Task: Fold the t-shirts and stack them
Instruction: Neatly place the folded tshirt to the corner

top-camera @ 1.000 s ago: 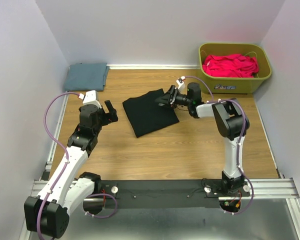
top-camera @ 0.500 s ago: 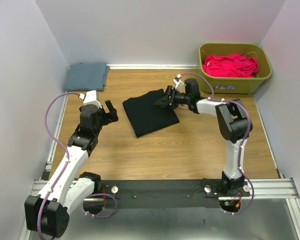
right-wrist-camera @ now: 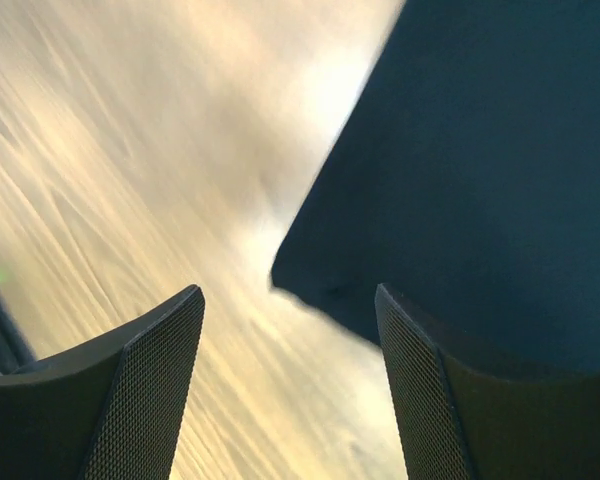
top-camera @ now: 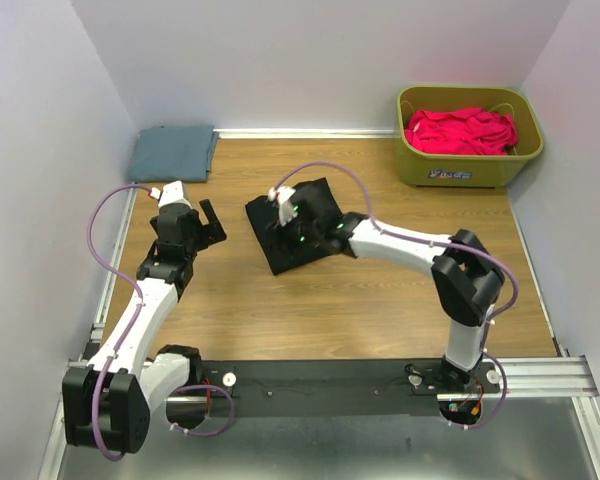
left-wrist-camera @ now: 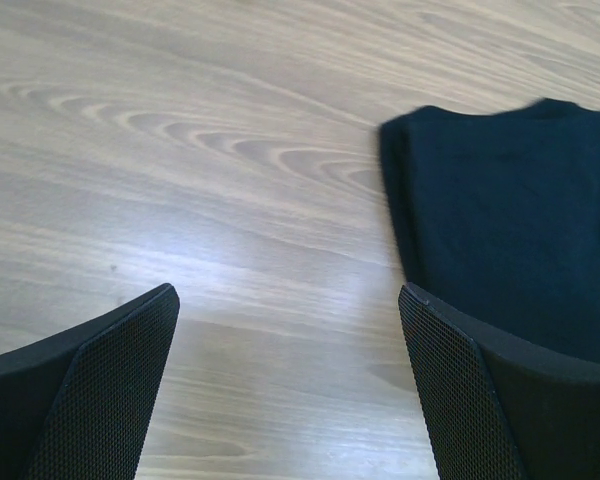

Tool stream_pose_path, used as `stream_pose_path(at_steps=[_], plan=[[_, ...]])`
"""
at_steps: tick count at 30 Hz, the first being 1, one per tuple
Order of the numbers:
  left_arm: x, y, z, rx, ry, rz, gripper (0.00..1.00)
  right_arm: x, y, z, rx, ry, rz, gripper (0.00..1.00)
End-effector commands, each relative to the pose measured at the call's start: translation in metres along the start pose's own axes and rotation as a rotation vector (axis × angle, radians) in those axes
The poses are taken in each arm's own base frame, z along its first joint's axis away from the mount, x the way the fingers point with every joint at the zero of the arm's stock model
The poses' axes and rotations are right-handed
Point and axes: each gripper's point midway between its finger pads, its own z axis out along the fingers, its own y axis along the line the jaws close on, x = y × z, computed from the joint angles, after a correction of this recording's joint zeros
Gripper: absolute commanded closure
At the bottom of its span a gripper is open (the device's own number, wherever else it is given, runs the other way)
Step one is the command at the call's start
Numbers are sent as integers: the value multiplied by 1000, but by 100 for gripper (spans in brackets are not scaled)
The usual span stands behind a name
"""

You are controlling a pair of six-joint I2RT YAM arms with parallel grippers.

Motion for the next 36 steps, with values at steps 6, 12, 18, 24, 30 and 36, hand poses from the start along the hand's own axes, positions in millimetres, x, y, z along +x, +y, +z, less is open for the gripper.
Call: stream_pose_path(at_steps=[6,12,18,24,30,36], plan=[[7,31,16,-102,59,-59,2,44,20,34,242,148,-320,37],[8,34,17,-109,63,-61,2,64,19,53,324,199,-440,45],[9,33,17,-104,67,-61,2,88,0,56,483,259,-546,49],[11,30,19,-90,77,-59,2,102,-14,54,570,291,-584,49],[13,29,20,-83,84,-57,2,83,-8,45,587,246,-590,48],[14,29,21,-78,90,-55,2,62,13,33,496,210,-587,41]])
